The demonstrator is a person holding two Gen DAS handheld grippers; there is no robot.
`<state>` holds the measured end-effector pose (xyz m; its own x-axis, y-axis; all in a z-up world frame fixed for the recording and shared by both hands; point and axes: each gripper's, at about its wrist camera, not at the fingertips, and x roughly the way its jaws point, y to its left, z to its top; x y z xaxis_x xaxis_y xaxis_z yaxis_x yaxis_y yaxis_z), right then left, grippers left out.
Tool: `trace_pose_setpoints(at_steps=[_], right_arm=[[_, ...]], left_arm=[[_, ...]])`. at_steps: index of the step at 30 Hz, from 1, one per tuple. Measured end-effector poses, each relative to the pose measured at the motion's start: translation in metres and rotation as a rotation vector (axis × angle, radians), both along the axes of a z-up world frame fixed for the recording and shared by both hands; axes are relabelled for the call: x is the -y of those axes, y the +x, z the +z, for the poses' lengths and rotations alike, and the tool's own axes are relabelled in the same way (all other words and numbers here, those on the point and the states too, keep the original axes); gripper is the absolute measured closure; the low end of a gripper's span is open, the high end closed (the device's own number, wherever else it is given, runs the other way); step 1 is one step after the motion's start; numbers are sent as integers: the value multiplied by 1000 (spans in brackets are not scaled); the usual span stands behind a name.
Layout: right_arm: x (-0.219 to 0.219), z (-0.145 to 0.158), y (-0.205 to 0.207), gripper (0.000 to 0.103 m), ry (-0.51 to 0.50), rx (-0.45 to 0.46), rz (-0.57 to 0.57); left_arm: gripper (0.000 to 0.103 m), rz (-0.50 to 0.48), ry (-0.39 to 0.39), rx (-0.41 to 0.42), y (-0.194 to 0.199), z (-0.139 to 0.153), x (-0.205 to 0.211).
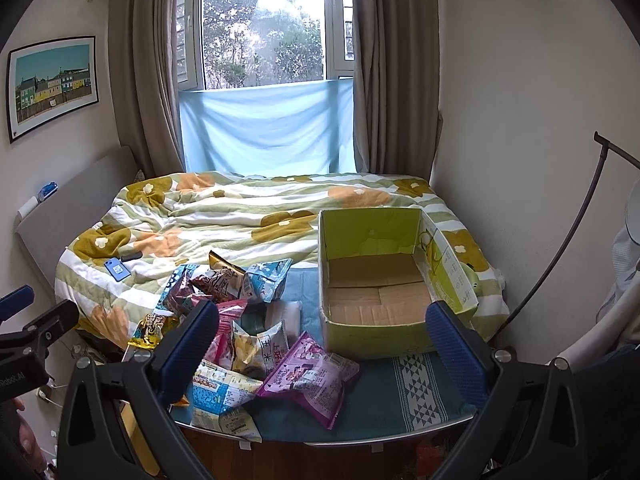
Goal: Organize snacks
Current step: 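Grasp the blue-white snack bag with the left tool while the right tool grasps the purple bag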
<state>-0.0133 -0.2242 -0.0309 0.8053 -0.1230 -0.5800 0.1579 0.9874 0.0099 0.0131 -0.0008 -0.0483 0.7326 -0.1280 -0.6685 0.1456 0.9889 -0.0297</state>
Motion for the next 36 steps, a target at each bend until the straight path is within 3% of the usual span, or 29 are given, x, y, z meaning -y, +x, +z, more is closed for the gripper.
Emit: trace_pose_setpoints(at_steps=[9,18,28,32,36], right_arm=[[37,-62,7,0,3,-78,128],[52,-143,49,0,-15,-190,368],[28,-208,86,0,-132,-286,613],[19,-222,91,0,-187,-300,656],[14,-232,95,0,-200,-304,668]], left_arm=[[0,37,-24,-135,1,-85,32],[1,85,8,-210,24,-169,59],[11,76,53,-301,49,-217,70],[23,70,82,-333,55,-233,74],[25,75,86,-351,58,-238,76]])
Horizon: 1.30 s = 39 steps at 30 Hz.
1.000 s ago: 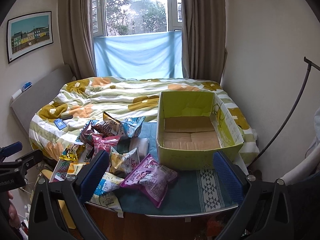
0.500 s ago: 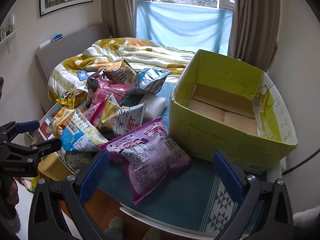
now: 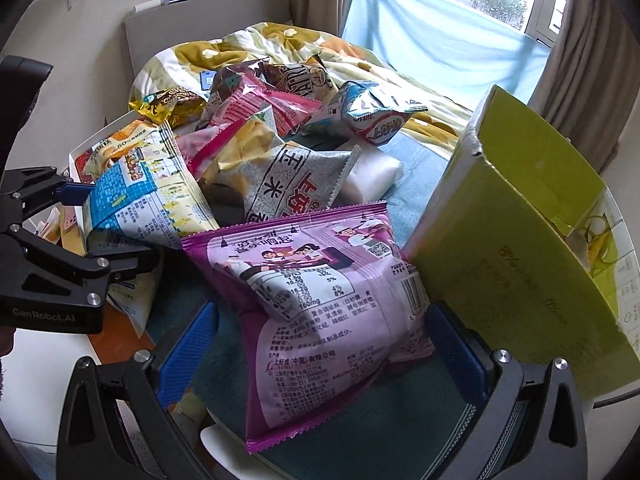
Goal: Organize snacks
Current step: 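Grasp the blue-white snack bag with the left tool while the right tool grasps the purple bag, then carry both bags over the yellow box while the left tool releases the blue-white bag inside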
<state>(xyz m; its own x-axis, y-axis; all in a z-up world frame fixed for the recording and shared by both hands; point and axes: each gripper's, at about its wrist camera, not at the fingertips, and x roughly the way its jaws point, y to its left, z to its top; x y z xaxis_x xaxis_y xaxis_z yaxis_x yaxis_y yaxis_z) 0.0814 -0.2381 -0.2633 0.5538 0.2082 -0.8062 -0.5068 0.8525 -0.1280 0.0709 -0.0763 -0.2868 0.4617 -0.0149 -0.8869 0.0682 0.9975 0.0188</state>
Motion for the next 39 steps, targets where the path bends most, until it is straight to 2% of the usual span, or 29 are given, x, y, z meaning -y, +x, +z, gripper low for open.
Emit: trace_pose_setpoints(at_steps=[8,16,17,18,21,23,26,32,39], right_arm=[[5,-8,6,0,-4,-3,-18],[6,-15,10,1,13,-25,-47],[8,-14,10,7,24,-22,-53],[9,-14,10,18,28,-25,-56],[12,-11,6,32,31,-24,-65],[15,-6,4,38,58,-24,-77],[20,4,0,42,85,-18,-88],[24,30,-13,42,123,1,-103],[27,70,-23,42,187,13,-88]], left_arm=[[42,-11,-1,14,-3,1,-1],[45,-25,13,37,-10,10,1],[45,-27,15,40,-11,12,2],[45,-28,16,45,-12,14,2],[45,-28,18,56,-15,21,3],[45,-25,16,62,-16,27,3],[45,-21,17,72,-18,37,5],[45,-7,22,99,-25,65,10],[45,29,28,144,-33,116,16]])
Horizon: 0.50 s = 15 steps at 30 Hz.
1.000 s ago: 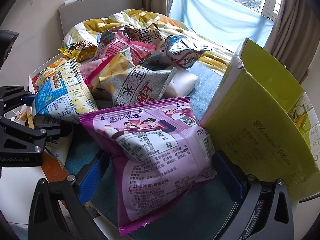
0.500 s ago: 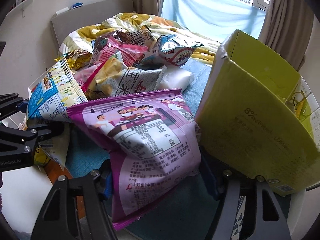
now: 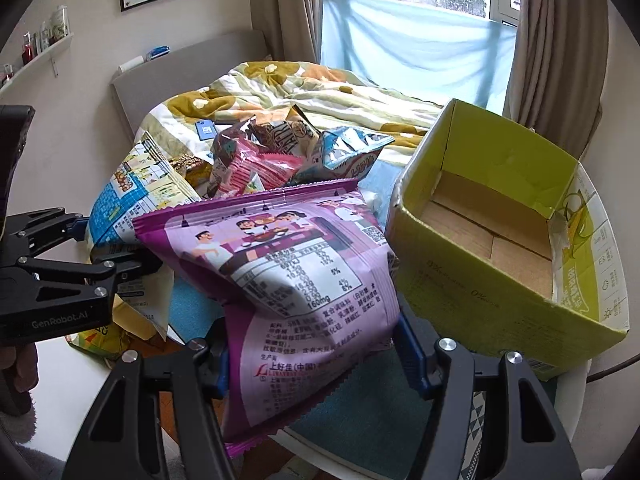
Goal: Organize snacks
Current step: 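Carry both bags over the yellow box while the left tool releases the blue-white bag inside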
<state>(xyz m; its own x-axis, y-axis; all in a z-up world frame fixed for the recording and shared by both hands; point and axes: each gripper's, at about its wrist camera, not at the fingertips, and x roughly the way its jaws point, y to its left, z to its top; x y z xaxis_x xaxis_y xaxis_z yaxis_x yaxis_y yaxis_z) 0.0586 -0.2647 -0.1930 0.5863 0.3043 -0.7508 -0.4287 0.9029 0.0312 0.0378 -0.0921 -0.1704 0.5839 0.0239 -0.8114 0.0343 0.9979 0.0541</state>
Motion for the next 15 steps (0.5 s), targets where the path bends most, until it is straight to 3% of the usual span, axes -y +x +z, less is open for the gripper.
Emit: trace_pose_setpoints(at_steps=[9,15], right_arm=[[26,76,2,42,96,49,7],[63,121,26,42,98,102,-74]], left_arm=[[45,-13,1,105,17,75,31],[45,-100,-37,144,64,106,73]])
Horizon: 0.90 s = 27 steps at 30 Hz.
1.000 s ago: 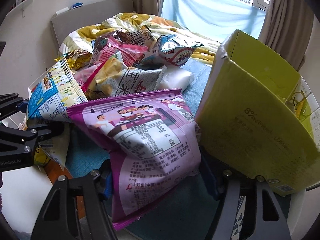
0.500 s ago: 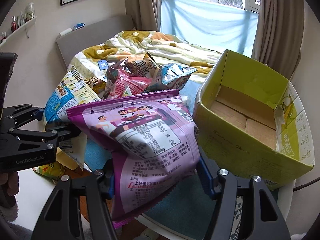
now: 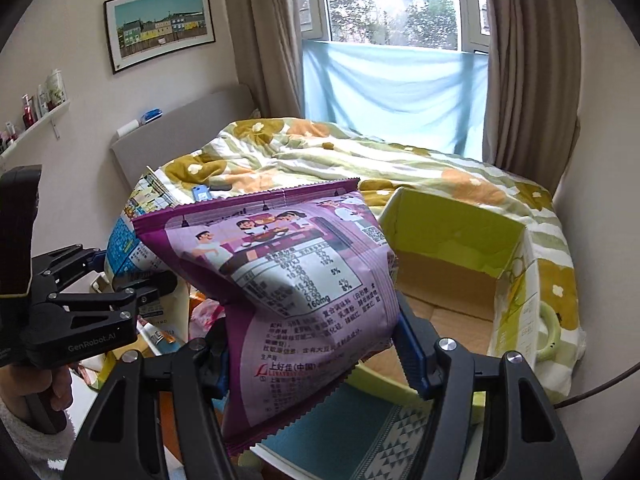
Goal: Organize snacks
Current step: 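Carry both bags over the yellow box while the left tool releases the blue-white bag inside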
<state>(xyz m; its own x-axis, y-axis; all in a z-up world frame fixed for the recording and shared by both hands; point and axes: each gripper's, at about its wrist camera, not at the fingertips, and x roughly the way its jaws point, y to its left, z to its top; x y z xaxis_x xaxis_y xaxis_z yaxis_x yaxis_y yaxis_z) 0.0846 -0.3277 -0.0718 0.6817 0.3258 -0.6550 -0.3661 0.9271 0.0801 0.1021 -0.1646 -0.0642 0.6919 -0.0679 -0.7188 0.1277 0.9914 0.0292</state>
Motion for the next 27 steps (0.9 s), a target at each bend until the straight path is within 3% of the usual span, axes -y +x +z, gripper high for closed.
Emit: trace_pose_setpoints(at_steps=[5,10,21,22,23,24,25,27], right_arm=[[37,16,32,42,-9,10,-121],[76,12,71,42,-18,-21,-250],[133,-16,139,42,52,-151,-456],[135,-18,143,42,52,-160,-467],[137,-21,148,42,51,-170,-480],[138,-24,151,42,50,-181,-490],[141,-28,155,42,52,-191,-498],[145,-35,162,42,59,-210,-510]], left_arm=[[45,-78,-15,-11,57,3,39],[45,-180,-16,-49,117,-10,82],[42,-339,3,-202,226,-70,164],[35,-347,7,-218,233,-77,168],[21,-349,17,-230,239,-83,173],[15,-347,31,-233,244,-88,176],[9,-347,38,-231,247,-91,176],[9,-359,29,-236,249,-93,173]])
